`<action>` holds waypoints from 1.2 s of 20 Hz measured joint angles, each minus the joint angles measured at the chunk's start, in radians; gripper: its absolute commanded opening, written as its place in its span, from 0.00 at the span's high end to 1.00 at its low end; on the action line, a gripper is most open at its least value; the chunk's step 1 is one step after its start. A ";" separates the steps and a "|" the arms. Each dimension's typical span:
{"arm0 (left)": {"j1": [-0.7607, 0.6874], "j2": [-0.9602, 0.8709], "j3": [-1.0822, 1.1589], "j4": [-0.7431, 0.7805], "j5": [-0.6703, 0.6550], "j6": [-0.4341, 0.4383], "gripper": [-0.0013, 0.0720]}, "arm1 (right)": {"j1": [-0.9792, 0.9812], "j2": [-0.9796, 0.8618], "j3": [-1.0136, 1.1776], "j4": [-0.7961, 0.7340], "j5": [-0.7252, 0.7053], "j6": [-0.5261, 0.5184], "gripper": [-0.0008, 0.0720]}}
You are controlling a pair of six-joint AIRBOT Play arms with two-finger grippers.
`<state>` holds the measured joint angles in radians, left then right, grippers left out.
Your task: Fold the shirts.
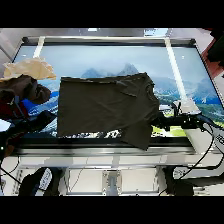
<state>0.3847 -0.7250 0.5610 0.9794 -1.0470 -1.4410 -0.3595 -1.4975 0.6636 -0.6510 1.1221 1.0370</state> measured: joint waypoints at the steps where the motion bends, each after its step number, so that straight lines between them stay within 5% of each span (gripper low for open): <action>1: 0.000 0.000 0.000 0.000 0.000 0.000 0.35 | 0.008 0.003 0.000 0.014 0.007 -0.010 0.95; 3: 0.000 0.000 -0.002 0.016 0.001 -0.039 0.35 | 0.015 0.023 -0.001 0.045 0.035 -0.024 0.95; 8: 0.000 0.000 -0.055 0.203 0.028 -0.405 0.35 | 0.022 0.110 0.000 0.082 0.073 -0.040 0.95; 11: 0.000 0.000 -0.108 0.248 0.008 -0.517 0.35 | 0.023 0.154 0.000 0.092 0.080 -0.047 0.95; 24: 0.000 -0.056 -0.244 0.086 0.121 -0.480 0.35 | 0.023 0.185 0.000 0.108 0.132 -0.070 0.95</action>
<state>0.3847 -0.7807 0.3168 1.0653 -0.9257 -1.9205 -0.3370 -1.3125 0.6632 -0.5426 1.2537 0.9672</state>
